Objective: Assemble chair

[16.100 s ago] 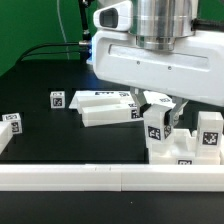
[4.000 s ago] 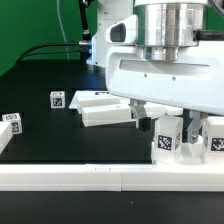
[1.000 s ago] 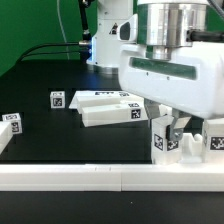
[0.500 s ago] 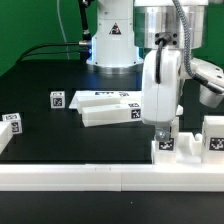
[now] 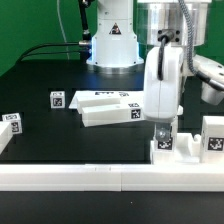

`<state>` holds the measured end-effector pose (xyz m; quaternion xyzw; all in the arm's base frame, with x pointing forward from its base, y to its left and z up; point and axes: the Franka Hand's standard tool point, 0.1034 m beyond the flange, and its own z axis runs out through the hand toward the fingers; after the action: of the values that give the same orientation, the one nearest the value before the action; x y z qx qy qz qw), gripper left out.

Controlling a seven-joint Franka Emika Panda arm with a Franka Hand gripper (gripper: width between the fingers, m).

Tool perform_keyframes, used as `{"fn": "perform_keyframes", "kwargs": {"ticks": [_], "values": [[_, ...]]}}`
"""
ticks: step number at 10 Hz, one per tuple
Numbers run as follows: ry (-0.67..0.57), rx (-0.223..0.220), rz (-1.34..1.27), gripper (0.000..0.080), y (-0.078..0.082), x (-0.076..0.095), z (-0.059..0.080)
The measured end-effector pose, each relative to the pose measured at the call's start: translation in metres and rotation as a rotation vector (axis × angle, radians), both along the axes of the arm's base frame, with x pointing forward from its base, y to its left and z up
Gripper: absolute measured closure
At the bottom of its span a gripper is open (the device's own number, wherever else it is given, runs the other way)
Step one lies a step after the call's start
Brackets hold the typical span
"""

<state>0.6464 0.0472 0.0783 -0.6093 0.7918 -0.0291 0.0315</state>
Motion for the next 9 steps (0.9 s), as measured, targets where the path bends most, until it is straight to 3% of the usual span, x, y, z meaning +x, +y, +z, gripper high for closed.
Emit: {"fn": "perform_keyframes", "kwargs": {"ticks": [1,2,6,9], "values": [[-0.019,0.004,0.021,0.0178,0.002,-0.002,0.009],[-0.019,0.014,0.031,0.0157,0.005,-0.009,0.016],[-0.014,0.012,0.033,0.015,0.004,-0.01,0.013],[-0.059,-0.011,0.222,0.015,0.013,-0.011,0.021]]}}
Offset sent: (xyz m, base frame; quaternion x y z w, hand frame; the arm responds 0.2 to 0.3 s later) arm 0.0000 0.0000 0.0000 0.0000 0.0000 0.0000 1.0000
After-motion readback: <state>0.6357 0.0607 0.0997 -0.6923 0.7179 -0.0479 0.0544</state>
